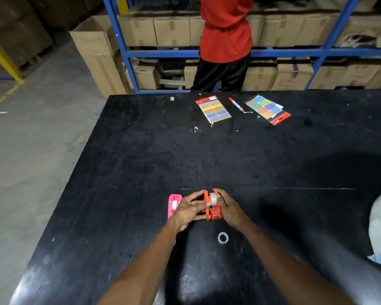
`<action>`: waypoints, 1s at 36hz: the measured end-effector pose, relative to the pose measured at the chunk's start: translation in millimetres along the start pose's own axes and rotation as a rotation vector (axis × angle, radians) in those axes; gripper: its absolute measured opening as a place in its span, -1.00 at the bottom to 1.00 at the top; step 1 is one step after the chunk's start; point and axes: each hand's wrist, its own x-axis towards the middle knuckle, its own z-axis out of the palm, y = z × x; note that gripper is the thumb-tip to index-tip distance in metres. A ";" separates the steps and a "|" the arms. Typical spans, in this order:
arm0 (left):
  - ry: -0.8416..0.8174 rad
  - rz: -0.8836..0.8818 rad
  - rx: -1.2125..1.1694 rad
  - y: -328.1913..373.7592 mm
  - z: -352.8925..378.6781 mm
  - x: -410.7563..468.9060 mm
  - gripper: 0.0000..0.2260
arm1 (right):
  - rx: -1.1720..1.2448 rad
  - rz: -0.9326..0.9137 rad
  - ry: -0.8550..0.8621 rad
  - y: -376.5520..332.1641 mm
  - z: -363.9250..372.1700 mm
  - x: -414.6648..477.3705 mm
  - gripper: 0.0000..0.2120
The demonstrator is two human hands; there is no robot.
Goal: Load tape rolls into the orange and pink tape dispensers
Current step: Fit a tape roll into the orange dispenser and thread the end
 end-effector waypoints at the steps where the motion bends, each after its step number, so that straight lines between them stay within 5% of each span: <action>1: 0.003 -0.002 -0.004 0.9 -0.8 -1.5 -0.47 | -0.004 -0.004 0.001 -2.1 0.3 0.3 -0.67; 27: -0.012 0.000 -0.019 20.8 -7.9 -16.9 -0.54 | 0.138 -0.079 -0.010 -29.6 4.8 5.8 -0.69; 36: -0.047 -0.009 0.008 30.1 -11.6 -20.2 -0.58 | -0.015 -0.029 -0.104 -36.6 -8.5 8.8 -0.62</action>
